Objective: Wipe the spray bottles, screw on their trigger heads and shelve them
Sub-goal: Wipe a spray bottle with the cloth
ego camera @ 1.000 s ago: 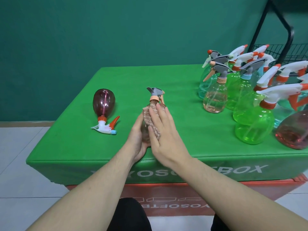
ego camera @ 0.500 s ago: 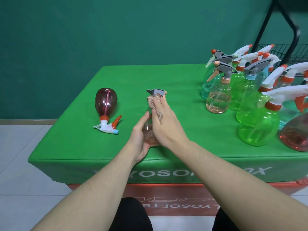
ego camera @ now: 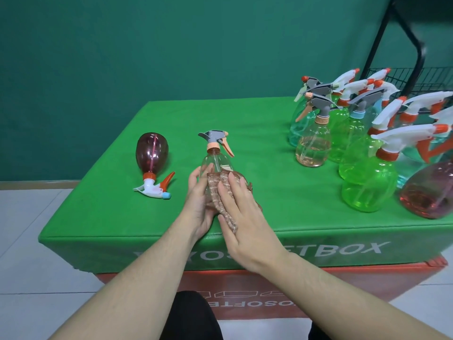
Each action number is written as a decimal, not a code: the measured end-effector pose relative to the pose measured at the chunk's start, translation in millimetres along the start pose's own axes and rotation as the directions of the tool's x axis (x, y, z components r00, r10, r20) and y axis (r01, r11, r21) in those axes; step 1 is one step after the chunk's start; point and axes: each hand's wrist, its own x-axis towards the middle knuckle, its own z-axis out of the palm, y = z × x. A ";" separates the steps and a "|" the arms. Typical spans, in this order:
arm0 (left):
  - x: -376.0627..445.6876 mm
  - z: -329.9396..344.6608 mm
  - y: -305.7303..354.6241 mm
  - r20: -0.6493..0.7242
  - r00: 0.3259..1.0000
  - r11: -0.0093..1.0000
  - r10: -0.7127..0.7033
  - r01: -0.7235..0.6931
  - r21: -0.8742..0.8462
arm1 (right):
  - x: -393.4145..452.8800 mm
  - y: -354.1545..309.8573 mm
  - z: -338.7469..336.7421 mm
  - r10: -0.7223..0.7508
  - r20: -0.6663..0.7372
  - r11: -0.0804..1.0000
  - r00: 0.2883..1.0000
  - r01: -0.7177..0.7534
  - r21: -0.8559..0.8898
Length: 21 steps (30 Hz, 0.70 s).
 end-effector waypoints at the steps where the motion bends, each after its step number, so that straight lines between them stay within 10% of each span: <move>1: -0.4 0.9 0.1 0.018 1.000 1.000 0.004 -0.004 -0.009 | -1.7 0.8 0.0 0.003 -0.008 1.000 1.000 -0.003 0.002; 21: -1.8 -0.1 -0.5 0.139 0.985 0.978 -0.103 0.075 0.197 | 77.3 2.0 -28.4 0.273 -0.069 0.928 0.960 -0.244 0.282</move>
